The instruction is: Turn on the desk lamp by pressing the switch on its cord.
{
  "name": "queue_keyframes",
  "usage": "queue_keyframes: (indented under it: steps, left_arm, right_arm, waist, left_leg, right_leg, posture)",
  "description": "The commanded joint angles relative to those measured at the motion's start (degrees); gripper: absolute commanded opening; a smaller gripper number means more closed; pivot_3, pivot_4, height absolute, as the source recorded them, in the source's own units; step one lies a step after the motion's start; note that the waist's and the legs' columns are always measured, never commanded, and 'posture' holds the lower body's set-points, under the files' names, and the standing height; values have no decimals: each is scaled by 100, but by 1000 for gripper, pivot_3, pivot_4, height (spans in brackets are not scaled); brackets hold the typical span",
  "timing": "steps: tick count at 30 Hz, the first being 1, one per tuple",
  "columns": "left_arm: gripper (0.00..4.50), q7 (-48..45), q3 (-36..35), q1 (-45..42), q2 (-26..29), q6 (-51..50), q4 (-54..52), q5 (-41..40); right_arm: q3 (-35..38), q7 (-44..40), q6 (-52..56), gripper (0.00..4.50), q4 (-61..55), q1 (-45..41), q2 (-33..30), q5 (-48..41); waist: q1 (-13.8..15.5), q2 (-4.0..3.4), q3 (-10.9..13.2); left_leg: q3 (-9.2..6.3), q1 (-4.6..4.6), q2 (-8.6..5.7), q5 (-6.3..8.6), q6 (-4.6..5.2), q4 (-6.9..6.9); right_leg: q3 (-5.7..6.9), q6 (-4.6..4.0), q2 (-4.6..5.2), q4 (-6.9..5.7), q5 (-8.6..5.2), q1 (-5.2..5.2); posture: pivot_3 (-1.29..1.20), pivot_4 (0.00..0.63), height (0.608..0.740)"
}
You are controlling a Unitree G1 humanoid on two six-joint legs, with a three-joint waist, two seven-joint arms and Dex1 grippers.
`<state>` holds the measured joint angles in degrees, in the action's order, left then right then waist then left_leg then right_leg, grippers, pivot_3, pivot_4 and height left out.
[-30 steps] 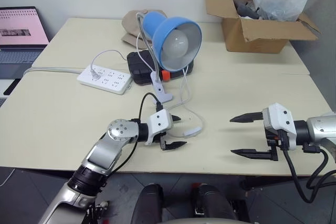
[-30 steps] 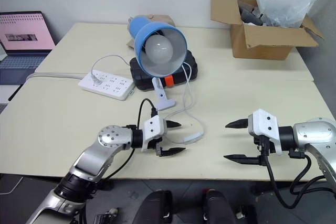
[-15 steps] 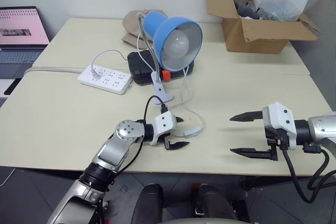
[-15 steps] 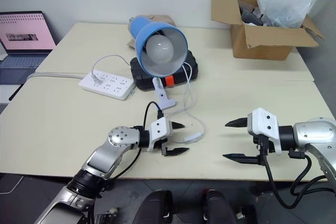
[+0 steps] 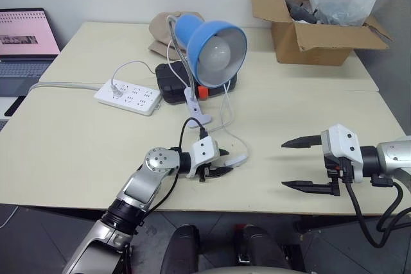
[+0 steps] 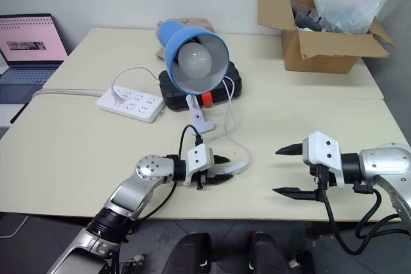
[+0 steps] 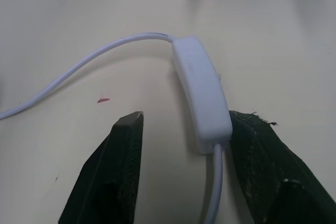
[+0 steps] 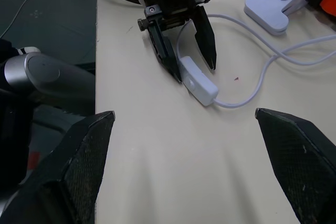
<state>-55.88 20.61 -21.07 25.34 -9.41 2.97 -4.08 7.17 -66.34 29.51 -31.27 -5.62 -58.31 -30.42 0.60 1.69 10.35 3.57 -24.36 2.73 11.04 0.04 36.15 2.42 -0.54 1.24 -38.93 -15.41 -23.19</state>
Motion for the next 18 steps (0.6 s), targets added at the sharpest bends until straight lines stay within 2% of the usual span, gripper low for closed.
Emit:
queue_keyframes:
  steps: [1,6,11,18]
  left_arm:
    - [1811,-57,-88,-144,15,96,-37,-25]
    - [1287,-114,-100,-156,20,94,-58,-80]
    - [391,-197,-138,-117,2,94,-146,-184]
    - [391,-392,-290,-304,122,84,-186,-300]
  right_arm:
    - [43,34,-75,4500,-81,-110,-18,-15]
    - [-36,133,-44,4500,-54,-158,32,30]
    - [-81,184,-56,4500,-40,-171,47,35]
    - [-146,280,-31,4500,-32,-225,122,35]
  waist:
    - [0,0,0]
    - [-3,0,0]
    - [-3,0,0]
    - [-3,0,0]
  left_leg:
    - [0,0,0,0,0,0]
    - [0,0,0,0,0,0]
    - [0,0,0,0,0,0]
    - [0,0,0,0,0,0]
  right_leg:
    - [0,0,0,0,0,0]
    - [0,0,0,0,0,0]
    - [0,0,0,0,0,0]
    - [0,0,0,0,0,0]
  posture:
    - [0,150,740]
    - [0,150,740]
    - [0,150,740]
    - [0,150,740]
